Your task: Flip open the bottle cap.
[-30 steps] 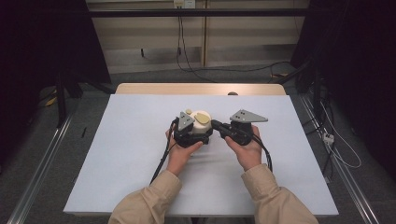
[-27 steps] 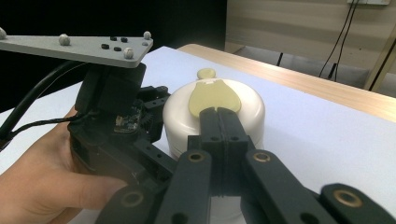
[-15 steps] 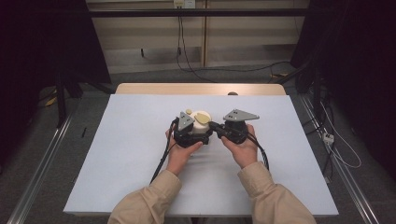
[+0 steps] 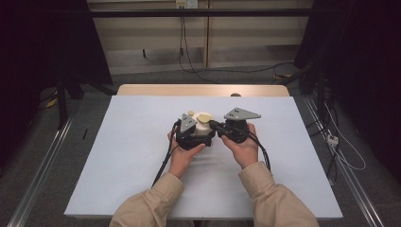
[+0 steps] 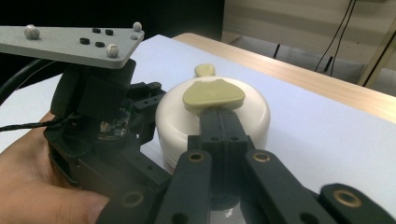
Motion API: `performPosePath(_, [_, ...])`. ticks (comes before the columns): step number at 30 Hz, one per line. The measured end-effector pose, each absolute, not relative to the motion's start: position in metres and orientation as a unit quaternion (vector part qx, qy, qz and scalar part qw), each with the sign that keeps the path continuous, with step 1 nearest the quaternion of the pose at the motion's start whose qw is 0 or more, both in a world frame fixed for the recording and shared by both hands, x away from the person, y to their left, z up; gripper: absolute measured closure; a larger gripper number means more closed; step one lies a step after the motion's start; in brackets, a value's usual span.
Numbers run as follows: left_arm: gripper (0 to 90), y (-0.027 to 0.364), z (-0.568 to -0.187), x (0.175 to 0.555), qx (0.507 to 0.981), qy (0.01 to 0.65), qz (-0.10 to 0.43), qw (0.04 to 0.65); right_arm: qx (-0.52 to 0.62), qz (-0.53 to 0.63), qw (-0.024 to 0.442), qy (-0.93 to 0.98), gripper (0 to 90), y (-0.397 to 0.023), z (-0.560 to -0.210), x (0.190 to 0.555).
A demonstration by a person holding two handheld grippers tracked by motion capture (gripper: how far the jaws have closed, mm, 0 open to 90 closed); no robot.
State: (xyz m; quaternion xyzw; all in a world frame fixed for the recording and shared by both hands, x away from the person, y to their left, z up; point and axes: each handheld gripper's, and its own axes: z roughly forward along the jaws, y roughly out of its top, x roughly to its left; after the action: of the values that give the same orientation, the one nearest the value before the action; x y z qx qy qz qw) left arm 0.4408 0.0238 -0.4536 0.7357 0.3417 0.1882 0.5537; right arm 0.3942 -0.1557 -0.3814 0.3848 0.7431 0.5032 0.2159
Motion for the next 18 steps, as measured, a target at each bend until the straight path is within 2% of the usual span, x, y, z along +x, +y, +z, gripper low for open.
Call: performPosePath(18, [5.8, 0.0234, -0.4541, 0.4394, 0.732, 0.345, 0.190, 0.556, 0.383, 0.511, 0.215, 0.739, 90.0, -0.1506, -0.3759, 0.3985])
